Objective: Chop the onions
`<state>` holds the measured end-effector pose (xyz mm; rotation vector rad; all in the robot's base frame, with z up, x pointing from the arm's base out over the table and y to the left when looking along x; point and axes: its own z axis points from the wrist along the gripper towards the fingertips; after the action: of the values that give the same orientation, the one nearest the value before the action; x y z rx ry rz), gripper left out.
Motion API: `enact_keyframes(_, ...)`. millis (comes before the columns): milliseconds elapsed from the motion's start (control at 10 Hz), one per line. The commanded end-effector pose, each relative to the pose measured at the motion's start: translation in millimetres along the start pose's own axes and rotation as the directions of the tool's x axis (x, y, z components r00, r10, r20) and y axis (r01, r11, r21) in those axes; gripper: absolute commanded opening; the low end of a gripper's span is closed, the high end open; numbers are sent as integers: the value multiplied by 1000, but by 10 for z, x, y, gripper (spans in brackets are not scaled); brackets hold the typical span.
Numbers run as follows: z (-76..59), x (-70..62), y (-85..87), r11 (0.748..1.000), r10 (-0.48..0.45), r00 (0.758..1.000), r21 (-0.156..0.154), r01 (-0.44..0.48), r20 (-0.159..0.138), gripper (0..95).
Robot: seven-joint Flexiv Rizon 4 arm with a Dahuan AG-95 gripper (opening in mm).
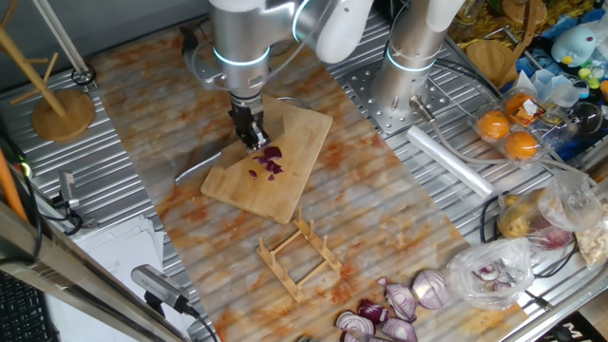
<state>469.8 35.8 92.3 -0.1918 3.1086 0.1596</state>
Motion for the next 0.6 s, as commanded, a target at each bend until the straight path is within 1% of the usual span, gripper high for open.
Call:
enact_keyframes(100,-77,-45,212,1000,-10,999,-23,9,-37,0)
enact_keyframes(200,-53,-65,349,1000,-18,999,-19,17,-43,0)
enact_keyframes(300,-12,-69,470,999,-44,998,-14,43,-39,0)
enact_keyframes(400,32,-91,557,995,-101,994,-18,100,-42,0)
enact_keyframes(500,68,-115,626,981,-192,979,-17,192,-71,0)
enact_keyframes(600,81,-115,650,956,-291,952,-8,292,-98,0)
